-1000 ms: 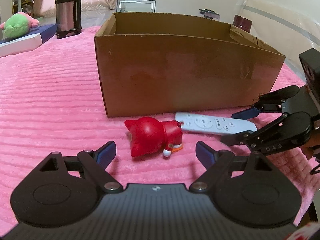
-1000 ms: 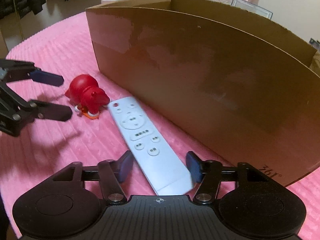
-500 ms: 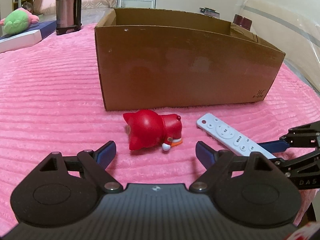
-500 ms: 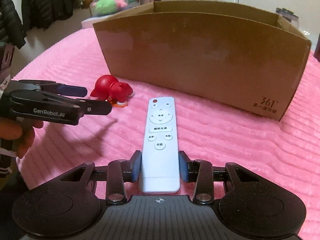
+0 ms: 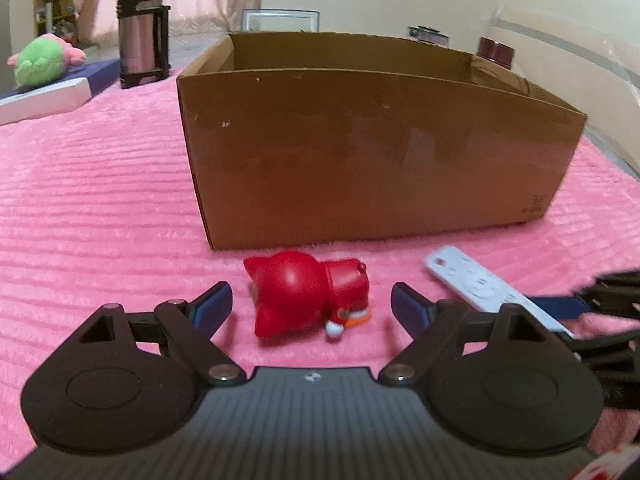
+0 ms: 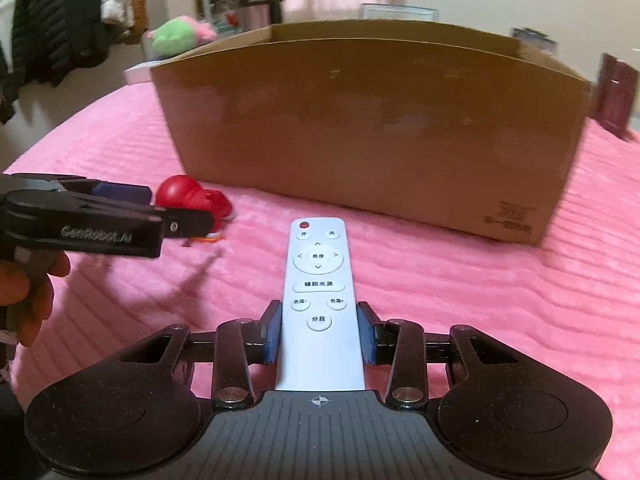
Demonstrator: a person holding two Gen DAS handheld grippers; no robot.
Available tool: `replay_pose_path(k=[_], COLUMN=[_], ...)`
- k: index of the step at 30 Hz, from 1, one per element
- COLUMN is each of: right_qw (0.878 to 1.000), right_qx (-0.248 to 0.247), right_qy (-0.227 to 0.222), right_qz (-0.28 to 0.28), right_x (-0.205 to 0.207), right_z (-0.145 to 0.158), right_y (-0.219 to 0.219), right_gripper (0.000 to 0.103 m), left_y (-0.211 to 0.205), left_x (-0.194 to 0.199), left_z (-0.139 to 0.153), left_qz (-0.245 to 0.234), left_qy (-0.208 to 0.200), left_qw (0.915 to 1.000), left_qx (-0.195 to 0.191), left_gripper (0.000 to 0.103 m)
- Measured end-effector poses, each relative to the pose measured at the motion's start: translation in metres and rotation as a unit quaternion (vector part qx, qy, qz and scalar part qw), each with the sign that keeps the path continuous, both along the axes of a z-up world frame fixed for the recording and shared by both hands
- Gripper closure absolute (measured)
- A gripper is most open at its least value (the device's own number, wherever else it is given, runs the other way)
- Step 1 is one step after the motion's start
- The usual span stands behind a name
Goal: Organize rigid objects
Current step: 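Close the right tool on the white remote control, then close the left tool on the red cartoon cat figure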
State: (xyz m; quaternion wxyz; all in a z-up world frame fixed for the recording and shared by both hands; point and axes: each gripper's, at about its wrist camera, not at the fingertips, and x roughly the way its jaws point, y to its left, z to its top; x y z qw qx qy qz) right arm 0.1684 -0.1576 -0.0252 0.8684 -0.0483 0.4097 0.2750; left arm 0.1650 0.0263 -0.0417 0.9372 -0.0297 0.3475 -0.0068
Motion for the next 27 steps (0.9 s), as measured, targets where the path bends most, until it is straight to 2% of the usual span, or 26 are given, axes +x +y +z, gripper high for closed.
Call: replay_pose_path(k=[3,5,7,11,18,22,27], right_qw=[1.000,1.000,1.000,1.000,1.000,1.000,1.000], right_qx=[-0.004,-0.002,-0.002,-0.004,-0.001,-0.001,-0.006], right_qy=[0.001,0.004,0.006,0.006,0.006,0.009,0.012], right_qz=[-0.013,-0.017,-0.018,-0.015,-0.015,-0.011,-0.005], right_x=[-0.007,-0.009,-0.010,-0.010,-0.011,-0.007,-0.001], right_z=[0.001,0.002,0.002,0.003,0.000,0.000,0.001], right_y=[-0.009,-0.013,-0.016,-0.017,-0.014,-0.015,-0.011], right_gripper=[0.067,0.067,0.067,0.067,0.067,0.067,0.067], left_y=[-0.005,-0.010,-0.012,-0.012,-0.008,-0.003,-0.011], left_x=[0.008,0.012,0.013,0.010,-0.016,-0.019,-0.010], left_z=[-0.003,-0.005,-0.006,-0.006,-0.003,-0.005,-0.005], left_qz=[0.020,0.028,0.036,0.033,0.003,0.004,-0.003], left_qy=[-0.002,-0.004,-0.008,-0.011,-0.004,-0.004,-0.001], left_qw=[0.9998,0.9995,0.9990,0.9988,0.9997,0.9999,0.9993], left_qx=[0.006,0.015,0.026,0.034,0.026,0.012,0.036], left_gripper=[0.023,0.032,0.036,0.040,0.040,0.040,0.040])
